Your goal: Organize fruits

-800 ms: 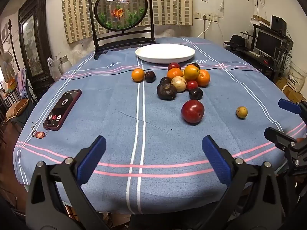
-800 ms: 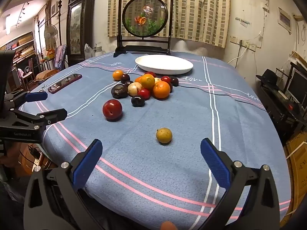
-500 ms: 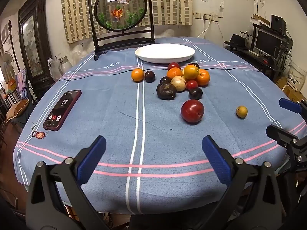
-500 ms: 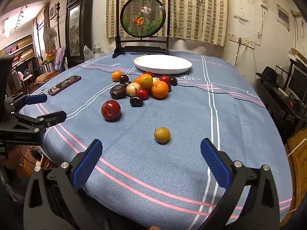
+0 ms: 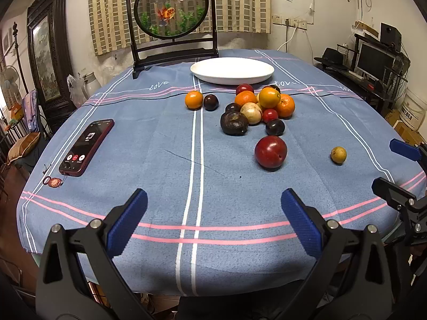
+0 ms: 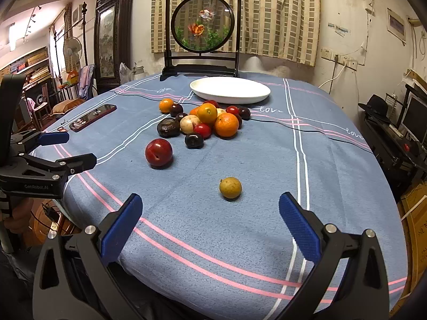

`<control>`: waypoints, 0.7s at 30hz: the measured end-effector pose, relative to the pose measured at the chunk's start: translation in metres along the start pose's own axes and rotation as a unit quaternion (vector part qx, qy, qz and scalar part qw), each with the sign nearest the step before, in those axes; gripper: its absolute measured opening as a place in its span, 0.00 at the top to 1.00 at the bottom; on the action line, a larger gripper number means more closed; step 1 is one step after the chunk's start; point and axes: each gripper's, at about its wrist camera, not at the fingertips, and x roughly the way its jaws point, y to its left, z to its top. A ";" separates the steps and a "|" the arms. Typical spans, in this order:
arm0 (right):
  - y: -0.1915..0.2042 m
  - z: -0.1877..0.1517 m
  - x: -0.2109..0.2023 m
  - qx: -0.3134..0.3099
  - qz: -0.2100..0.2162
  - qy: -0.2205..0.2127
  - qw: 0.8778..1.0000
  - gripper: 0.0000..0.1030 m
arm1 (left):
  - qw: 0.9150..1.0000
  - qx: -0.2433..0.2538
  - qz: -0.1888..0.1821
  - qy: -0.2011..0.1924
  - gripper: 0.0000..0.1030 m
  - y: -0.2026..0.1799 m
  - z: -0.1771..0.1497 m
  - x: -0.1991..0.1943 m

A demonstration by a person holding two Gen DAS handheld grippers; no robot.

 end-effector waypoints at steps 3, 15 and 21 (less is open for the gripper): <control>0.000 0.000 0.000 0.000 0.000 0.000 1.000 0.01 | 1.000 0.000 0.000 0.000 0.02 0.000 0.000 0.000; 0.000 0.000 -0.001 0.001 0.002 -0.002 1.000 0.01 | 1.000 0.000 0.001 0.001 0.02 0.001 -0.001 0.000; 0.000 0.001 -0.001 0.002 0.002 -0.001 1.000 0.01 | 1.000 0.000 0.001 0.002 0.02 0.001 -0.001 0.001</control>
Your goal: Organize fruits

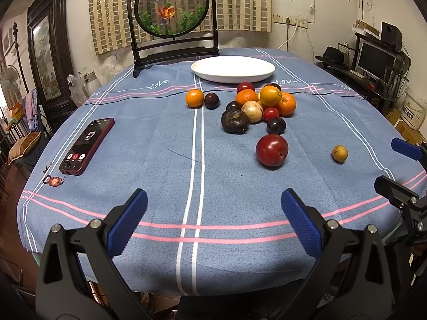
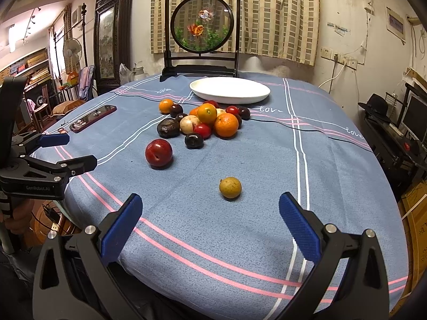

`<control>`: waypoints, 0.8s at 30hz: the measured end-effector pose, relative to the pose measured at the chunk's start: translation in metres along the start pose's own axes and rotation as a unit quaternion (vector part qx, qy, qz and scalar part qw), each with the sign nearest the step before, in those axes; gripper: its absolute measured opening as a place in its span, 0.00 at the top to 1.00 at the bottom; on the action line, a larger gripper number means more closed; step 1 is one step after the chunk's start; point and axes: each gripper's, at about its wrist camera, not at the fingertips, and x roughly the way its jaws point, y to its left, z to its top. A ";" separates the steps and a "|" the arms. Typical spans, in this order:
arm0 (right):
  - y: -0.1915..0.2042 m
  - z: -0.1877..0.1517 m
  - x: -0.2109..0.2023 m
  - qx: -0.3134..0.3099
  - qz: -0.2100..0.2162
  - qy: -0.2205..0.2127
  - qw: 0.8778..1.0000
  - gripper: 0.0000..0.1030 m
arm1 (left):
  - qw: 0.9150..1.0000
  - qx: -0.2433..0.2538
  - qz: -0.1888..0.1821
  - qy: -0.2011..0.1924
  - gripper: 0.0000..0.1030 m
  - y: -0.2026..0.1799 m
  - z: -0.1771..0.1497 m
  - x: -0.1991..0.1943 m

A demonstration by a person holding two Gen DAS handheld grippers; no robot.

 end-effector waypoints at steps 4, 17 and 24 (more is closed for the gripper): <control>0.000 0.000 0.000 -0.001 0.001 0.000 1.000 0.01 | 1.000 0.000 0.000 0.001 0.02 0.000 0.000 0.000; 0.000 0.000 0.000 0.001 0.002 0.000 1.000 0.01 | 1.000 0.000 0.001 0.001 0.02 0.001 0.000 0.000; 0.000 0.000 0.000 0.001 0.003 0.003 1.000 0.01 | 1.000 0.000 0.001 0.001 0.02 0.001 -0.001 0.000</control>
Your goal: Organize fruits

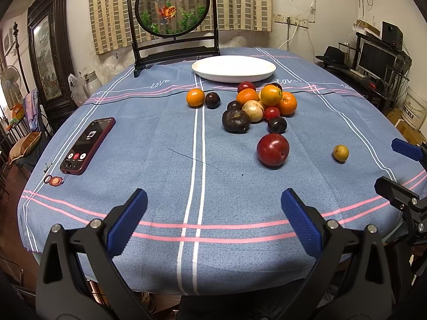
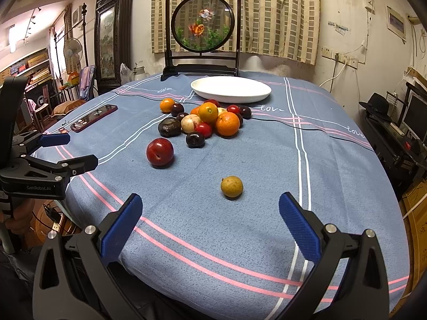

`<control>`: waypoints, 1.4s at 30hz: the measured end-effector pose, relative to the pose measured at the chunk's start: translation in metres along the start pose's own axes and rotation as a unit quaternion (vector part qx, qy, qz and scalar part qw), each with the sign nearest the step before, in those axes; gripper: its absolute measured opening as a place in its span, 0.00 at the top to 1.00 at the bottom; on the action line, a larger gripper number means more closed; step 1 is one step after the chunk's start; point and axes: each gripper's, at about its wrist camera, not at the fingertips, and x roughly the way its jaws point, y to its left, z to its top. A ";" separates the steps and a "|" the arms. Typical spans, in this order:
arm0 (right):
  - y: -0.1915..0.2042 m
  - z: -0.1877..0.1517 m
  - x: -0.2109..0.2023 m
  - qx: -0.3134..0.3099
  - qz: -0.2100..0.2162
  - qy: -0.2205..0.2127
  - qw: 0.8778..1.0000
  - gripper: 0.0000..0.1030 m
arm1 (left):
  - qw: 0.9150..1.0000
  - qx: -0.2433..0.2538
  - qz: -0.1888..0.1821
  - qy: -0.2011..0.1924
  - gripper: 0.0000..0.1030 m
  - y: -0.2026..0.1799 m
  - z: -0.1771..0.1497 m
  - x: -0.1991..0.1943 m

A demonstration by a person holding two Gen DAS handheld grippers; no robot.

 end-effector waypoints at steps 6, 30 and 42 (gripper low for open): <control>-0.001 -0.001 0.002 0.004 0.000 0.006 1.000 0.01 | 1.000 0.000 0.000 0.000 0.02 0.000 0.000 0.000; -0.018 0.002 0.052 0.048 0.023 0.048 0.997 0.26 | 0.998 -0.028 -0.014 0.045 0.02 0.017 -0.001 0.041; -0.033 0.010 0.083 0.057 0.026 0.096 0.993 0.57 | 0.995 0.008 -0.092 0.048 0.16 -0.004 0.022 0.066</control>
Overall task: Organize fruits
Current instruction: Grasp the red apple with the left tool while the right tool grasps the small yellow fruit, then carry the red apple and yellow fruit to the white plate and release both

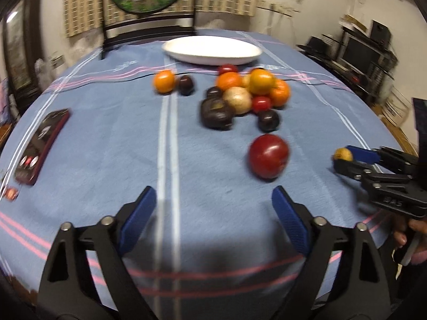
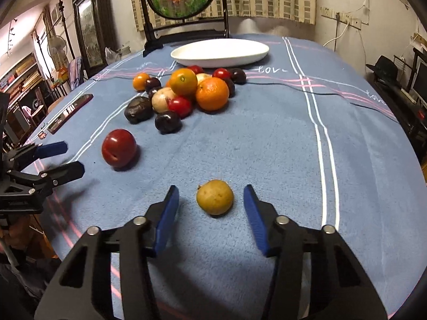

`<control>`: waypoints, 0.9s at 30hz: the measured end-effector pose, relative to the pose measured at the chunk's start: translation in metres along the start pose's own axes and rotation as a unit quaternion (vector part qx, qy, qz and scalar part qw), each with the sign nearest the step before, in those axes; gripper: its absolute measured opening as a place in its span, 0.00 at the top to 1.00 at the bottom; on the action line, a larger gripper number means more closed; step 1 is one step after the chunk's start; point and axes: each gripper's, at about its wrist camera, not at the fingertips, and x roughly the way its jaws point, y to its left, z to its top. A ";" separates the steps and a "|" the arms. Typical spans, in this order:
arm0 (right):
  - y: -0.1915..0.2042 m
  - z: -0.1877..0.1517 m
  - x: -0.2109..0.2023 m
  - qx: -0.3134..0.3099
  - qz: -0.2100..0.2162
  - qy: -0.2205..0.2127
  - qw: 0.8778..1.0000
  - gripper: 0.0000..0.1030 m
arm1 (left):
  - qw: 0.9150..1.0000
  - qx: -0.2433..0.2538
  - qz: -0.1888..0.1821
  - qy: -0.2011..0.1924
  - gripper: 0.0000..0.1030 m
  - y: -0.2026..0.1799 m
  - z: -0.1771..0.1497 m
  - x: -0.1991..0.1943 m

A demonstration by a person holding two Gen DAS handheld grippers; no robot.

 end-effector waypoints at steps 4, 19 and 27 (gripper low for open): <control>-0.001 0.000 0.000 -0.001 0.006 0.004 1.000 0.61 | 0.999 0.030 -0.031 0.002 0.20 -0.017 0.011 0.012; -0.011 0.006 0.000 0.006 0.029 0.014 0.999 0.70 | 0.992 0.030 -0.109 0.065 0.49 -0.022 0.036 0.053; -0.012 0.010 0.002 0.001 0.035 0.021 0.999 0.71 | 0.989 0.056 -0.116 0.072 0.58 -0.031 0.042 0.058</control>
